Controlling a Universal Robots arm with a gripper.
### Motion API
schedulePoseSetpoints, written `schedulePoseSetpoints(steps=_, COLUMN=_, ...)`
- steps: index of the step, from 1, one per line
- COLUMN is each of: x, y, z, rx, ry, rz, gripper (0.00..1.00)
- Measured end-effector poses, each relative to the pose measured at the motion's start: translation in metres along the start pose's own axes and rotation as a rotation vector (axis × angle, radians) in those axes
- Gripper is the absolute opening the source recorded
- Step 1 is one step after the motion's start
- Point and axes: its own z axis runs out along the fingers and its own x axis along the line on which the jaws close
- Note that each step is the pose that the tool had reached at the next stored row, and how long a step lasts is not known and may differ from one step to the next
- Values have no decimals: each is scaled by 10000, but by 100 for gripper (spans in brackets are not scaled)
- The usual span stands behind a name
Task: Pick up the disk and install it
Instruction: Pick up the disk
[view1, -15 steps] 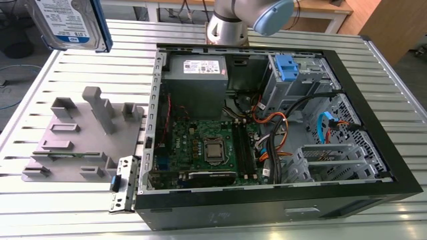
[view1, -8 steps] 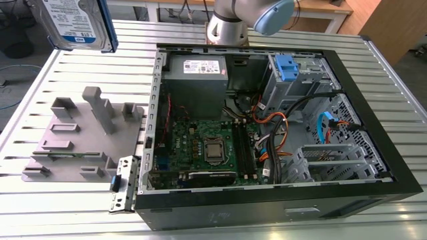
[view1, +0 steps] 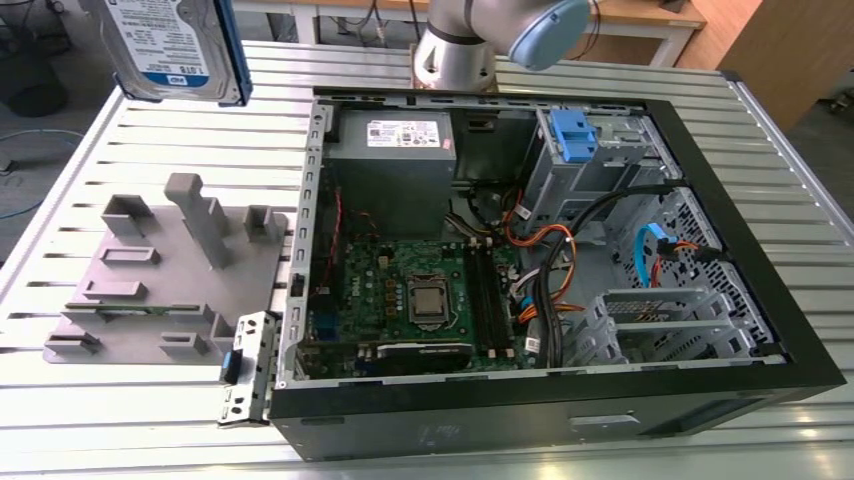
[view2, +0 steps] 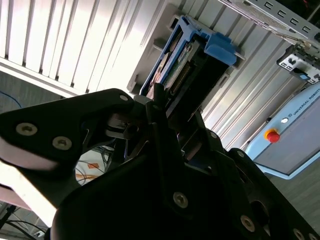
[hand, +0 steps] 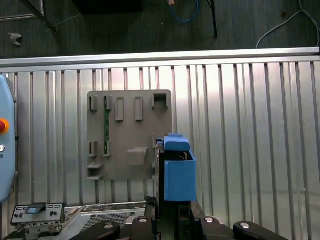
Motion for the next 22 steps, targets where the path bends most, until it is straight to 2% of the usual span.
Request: schedulePoseSetpoints(steps=22, x=-26, y=-460, z=-18, rx=0, ry=0, rz=0, gripper=35)
